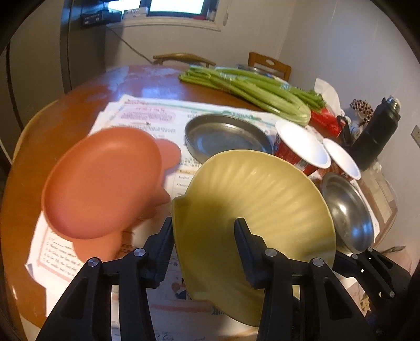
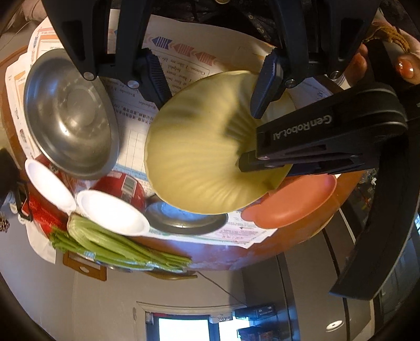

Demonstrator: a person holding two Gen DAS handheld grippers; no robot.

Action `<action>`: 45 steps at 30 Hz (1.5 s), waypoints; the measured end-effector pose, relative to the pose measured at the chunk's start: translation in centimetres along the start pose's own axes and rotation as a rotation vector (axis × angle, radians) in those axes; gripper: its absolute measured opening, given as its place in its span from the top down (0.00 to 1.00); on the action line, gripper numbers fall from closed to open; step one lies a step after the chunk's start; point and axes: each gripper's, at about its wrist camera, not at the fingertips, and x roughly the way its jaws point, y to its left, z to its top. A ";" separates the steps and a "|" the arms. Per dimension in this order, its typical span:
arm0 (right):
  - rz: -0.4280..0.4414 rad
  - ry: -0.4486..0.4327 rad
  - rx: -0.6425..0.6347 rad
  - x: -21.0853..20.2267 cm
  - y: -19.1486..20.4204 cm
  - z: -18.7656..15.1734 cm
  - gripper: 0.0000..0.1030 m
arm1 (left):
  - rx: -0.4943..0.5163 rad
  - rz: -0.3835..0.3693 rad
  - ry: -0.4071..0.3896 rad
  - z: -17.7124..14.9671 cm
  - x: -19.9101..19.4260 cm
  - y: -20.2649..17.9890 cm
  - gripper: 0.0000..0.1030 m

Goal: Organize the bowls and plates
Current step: 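Lift the yellow plate with the left tool and carry it over the terracotta plate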

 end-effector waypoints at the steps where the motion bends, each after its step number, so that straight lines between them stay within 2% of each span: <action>1: 0.000 -0.005 -0.005 -0.2 0.2 0.1 0.41 | -0.002 0.001 -0.007 0.0 -0.4 0.1 0.54; 14: 0.028 -0.039 -0.076 -1.1 2.5 1.8 0.41 | -0.046 0.048 -0.069 0.5 -3.8 2.2 0.54; 26: 0.082 -0.049 -0.167 -0.2 6.1 4.0 0.41 | -0.147 0.092 -0.125 0.3 -5.8 6.9 0.54; 35: 0.118 -0.037 -0.220 1.9 9.5 5.7 0.41 | -0.190 0.129 -0.145 0.3 -6.3 10.7 0.54; 45: 0.131 -0.024 -0.230 3.8 11.2 7.2 0.41 | -0.218 0.140 -0.127 1.0 -5.2 13.3 0.54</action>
